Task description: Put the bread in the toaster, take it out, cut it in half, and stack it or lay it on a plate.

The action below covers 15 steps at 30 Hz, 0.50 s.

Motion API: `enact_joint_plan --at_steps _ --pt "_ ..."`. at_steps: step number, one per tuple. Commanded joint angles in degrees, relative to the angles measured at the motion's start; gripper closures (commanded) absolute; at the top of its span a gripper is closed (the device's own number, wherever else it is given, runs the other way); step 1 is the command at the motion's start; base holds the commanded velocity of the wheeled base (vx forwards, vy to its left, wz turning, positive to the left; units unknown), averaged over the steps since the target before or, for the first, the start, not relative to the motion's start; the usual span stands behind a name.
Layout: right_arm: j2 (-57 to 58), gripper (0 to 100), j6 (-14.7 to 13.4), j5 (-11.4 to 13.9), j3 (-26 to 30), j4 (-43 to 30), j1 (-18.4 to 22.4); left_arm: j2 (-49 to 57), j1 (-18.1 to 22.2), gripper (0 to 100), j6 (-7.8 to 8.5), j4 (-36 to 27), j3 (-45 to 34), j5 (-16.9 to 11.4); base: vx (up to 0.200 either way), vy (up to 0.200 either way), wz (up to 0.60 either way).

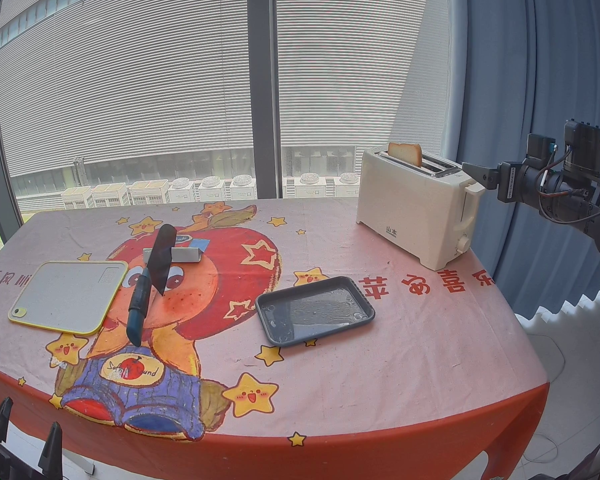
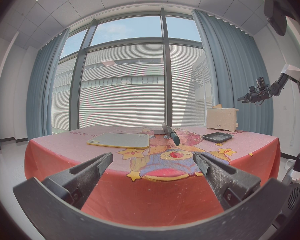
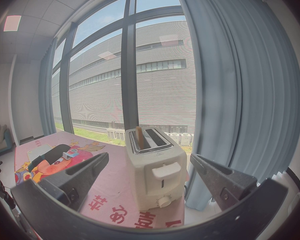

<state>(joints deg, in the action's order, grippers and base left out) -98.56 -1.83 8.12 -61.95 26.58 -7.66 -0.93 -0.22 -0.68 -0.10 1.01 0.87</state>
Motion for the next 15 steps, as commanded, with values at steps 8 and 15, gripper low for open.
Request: enact_joint_plan --at_steps 8,15 --pt "-0.84 0 2.44 0.85 -0.98 -0.56 0.54 0.75 -0.04 0 -0.02 0.01 -1.01 0.01 0.000 0.000 0.00" --pt "-4.71 0 4.47 2.34 -4.67 -0.65 -0.78 0.66 -0.04 0 -0.02 0.01 -1.01 0.01 0.000 0.000 0.00"
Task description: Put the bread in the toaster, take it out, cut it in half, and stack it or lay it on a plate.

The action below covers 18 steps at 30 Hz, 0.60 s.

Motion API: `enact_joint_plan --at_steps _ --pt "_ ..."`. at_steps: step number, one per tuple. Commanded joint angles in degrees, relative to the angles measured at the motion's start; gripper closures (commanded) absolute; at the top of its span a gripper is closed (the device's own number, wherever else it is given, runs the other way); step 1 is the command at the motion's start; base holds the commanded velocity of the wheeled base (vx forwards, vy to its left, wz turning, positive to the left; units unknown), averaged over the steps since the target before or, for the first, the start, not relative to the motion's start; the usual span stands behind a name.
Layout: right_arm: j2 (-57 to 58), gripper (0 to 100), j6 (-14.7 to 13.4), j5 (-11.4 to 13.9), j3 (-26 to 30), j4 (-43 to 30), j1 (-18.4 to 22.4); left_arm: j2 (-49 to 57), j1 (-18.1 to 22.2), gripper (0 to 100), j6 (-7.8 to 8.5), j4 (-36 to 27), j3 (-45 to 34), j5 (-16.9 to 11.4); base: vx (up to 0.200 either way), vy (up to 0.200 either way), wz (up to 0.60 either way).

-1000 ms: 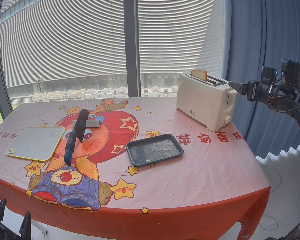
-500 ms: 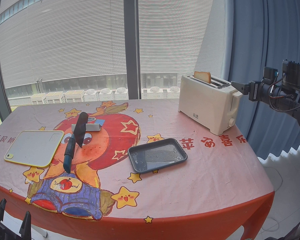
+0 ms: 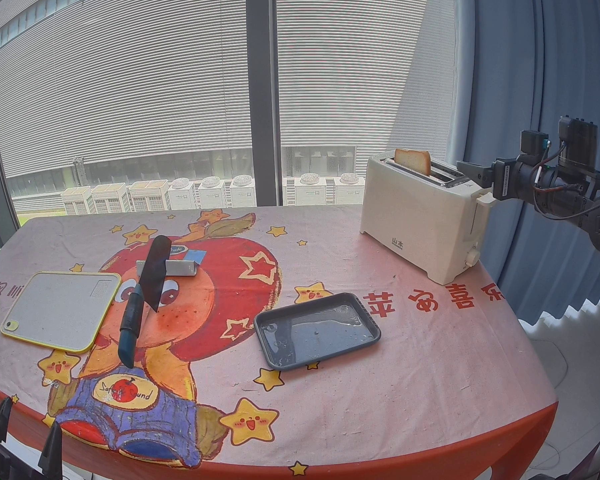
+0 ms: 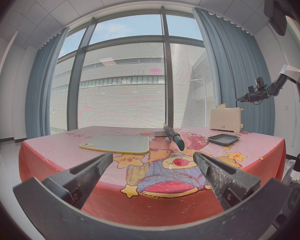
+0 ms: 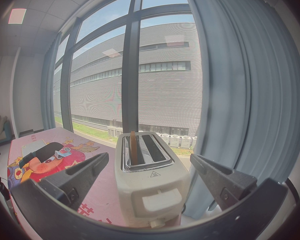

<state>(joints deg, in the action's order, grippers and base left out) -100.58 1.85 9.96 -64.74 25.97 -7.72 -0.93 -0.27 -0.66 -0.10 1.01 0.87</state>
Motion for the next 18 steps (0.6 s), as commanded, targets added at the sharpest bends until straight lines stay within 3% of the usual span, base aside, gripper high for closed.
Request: enact_joint_plan --at_steps 1,6,9,18 --pt "-3.39 0 1.14 0.76 -2.32 0.05 -0.90 0.75 0.00 0 -0.04 0.01 -1.01 0.01 0.000 0.000 0.00" --pt "-6.03 0 1.14 0.85 -4.87 -0.04 -2.83 0.75 0.00 0 -0.04 0.01 -1.01 0.01 0.000 0.000 0.00" --pt "-6.99 0 1.14 0.68 -6.62 -0.04 -3.27 0.75 0.09 0 -0.04 0.01 -1.01 0.01 0.200 0.000 0.00" --pt "-9.37 0 1.14 0.50 -9.26 -0.13 -3.62 0.75 0.00 0 -0.04 0.01 -1.01 0.01 0.000 0.000 0.00"
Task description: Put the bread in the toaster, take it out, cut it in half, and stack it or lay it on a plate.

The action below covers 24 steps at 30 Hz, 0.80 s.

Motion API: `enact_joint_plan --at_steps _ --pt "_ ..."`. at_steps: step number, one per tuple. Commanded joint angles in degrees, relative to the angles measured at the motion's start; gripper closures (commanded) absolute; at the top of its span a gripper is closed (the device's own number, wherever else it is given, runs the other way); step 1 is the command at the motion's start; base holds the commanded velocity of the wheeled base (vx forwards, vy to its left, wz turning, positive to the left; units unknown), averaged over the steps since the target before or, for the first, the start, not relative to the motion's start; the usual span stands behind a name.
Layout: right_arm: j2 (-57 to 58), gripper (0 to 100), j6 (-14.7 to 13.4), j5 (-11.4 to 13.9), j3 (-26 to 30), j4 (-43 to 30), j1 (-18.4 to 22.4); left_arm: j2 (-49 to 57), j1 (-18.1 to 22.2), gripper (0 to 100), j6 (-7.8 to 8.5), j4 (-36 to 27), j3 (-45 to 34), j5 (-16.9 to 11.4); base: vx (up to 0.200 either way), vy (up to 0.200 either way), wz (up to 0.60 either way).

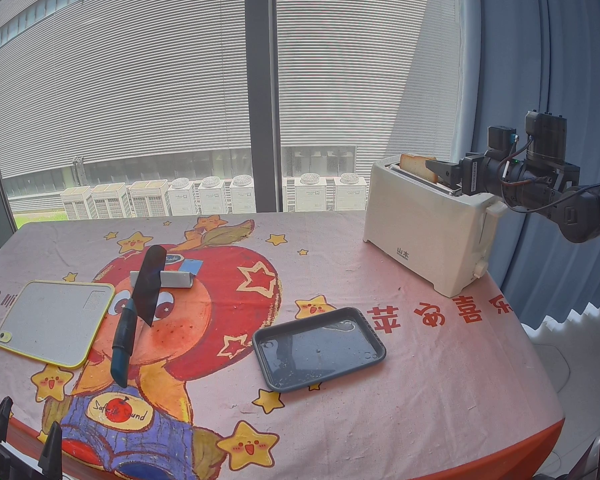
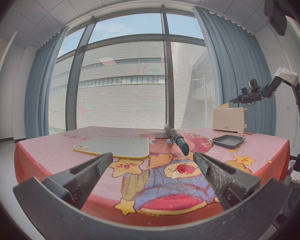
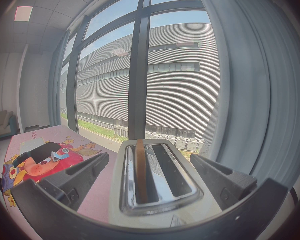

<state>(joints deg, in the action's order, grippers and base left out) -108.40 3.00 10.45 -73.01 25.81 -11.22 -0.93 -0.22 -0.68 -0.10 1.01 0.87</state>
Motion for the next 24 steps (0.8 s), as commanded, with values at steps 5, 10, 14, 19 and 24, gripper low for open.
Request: enact_joint_plan --at_steps 5,10,14,19,24 --pt "-3.49 0 -0.01 -0.16 -3.46 -0.06 -0.12 0.75 0.04 0 -0.02 0.01 -1.01 0.01 0.000 0.000 0.00" --pt "-4.45 0 0.08 -0.16 -3.54 -0.06 -0.21 0.75 -0.04 0 -0.02 0.01 -1.01 0.01 0.000 0.000 0.00" --pt "-4.80 0 0.25 -0.25 -3.46 0.03 -0.56 0.66 0.04 0 -0.02 0.01 -1.01 0.01 0.000 0.000 0.00" --pt "-5.33 0 0.43 -0.25 -3.72 0.12 -1.00 0.75 -0.04 0 -0.02 0.01 -1.01 0.01 0.000 0.000 0.00" --pt "-4.89 100 0.43 -0.34 -3.19 0.12 -1.88 0.66 -0.04 0 -0.02 0.01 -1.01 0.01 0.000 0.000 0.00"
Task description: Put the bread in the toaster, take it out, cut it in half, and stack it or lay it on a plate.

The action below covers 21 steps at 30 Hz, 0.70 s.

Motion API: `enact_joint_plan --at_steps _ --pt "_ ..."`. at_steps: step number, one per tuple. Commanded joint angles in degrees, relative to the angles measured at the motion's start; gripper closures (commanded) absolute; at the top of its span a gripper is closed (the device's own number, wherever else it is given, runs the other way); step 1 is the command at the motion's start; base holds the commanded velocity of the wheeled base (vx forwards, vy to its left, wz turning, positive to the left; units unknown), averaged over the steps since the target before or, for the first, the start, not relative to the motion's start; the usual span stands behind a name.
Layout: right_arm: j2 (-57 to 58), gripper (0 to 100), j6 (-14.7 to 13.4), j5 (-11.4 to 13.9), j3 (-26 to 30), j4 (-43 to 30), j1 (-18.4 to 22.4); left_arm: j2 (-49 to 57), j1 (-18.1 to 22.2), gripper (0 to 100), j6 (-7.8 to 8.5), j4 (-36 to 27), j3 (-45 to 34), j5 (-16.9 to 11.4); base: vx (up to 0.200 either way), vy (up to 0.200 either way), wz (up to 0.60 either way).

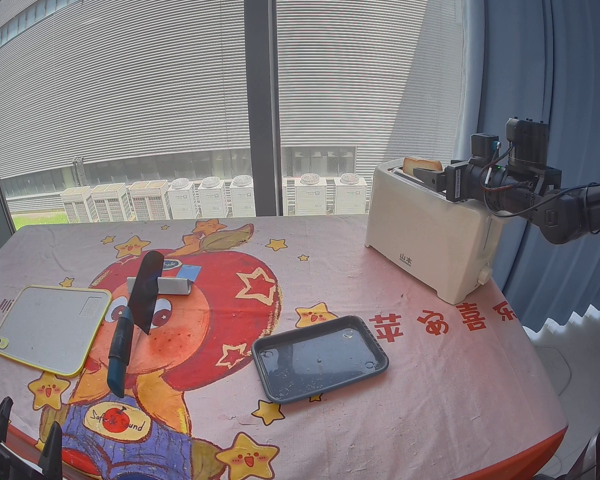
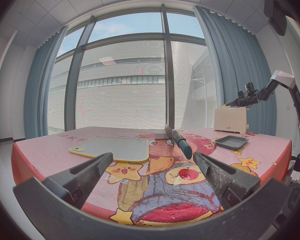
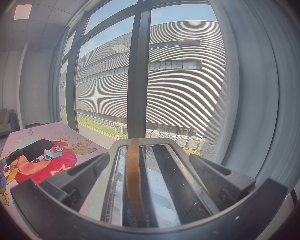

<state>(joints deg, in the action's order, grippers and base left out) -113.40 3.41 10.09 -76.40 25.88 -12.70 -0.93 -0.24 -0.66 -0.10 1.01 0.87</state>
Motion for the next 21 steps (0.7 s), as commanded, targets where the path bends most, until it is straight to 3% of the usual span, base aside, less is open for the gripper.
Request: enact_joint_plan --at_steps 1,21 --pt "0.28 100 0.01 0.01 0.29 0.05 -0.48 0.75 -0.02 0 -0.04 0.01 -1.01 0.01 0.000 0.000 0.00" --pt "5.56 100 0.01 0.01 1.08 0.22 -0.66 0.66 -0.02 0 -0.04 0.01 -1.01 0.01 0.000 0.000 0.00"
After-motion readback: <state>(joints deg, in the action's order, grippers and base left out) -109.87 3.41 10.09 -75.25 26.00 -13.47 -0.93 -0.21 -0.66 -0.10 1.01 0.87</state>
